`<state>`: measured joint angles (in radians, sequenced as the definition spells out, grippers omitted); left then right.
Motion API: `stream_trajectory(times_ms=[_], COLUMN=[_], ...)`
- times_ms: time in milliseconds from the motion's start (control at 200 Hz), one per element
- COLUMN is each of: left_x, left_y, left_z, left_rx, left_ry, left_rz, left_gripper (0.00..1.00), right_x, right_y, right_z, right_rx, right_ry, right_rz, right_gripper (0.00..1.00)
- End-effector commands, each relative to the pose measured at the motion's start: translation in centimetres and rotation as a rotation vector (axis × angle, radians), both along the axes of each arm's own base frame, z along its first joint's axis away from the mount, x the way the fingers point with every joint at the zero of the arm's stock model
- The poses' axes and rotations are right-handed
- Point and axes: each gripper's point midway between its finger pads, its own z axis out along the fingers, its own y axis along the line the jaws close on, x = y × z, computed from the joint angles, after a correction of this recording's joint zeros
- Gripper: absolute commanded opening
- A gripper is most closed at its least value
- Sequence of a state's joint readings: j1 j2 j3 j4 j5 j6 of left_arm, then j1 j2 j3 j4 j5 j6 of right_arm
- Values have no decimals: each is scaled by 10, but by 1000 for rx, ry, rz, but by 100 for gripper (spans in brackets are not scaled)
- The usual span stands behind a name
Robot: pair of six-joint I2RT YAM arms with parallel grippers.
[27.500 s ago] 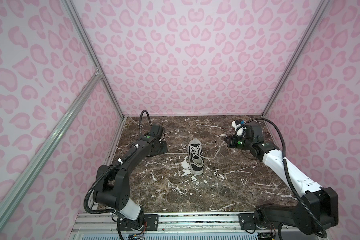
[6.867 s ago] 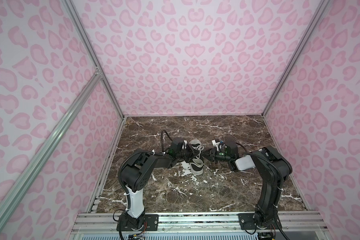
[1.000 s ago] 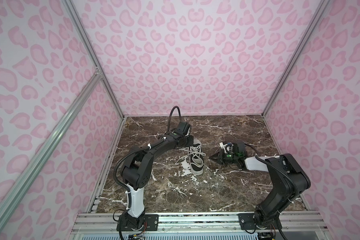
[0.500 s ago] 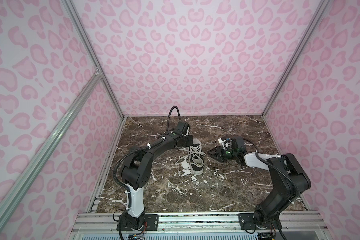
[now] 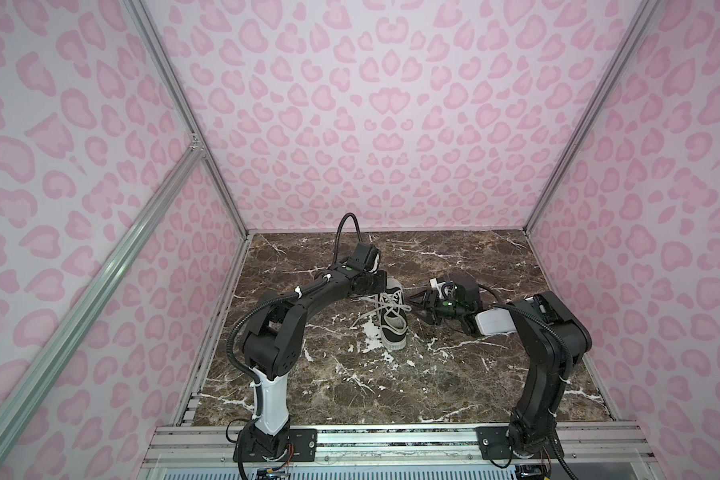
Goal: Tie the shoes
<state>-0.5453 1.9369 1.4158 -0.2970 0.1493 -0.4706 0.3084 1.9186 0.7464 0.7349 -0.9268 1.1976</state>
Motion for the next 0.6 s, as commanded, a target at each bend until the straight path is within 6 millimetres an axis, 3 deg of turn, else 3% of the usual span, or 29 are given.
stream_trajectory(times_ms=[0,320,595], left_x=[3,1,1], left_y=[-1,0,0], left_z=[8,8,8], left_rx=[-18,-17,-20], left_ry=[-26,-25,-25], left_rz=[9,9,11], left_gripper=[4,4,4], right_x=[4,-4,-10], right_y=[8,10,8], right_z=[11,4,3], right_rx=[51,48,45], right_ry=[-30,-1,5], right_rz=[7,18,19], right_gripper=[53,47,32])
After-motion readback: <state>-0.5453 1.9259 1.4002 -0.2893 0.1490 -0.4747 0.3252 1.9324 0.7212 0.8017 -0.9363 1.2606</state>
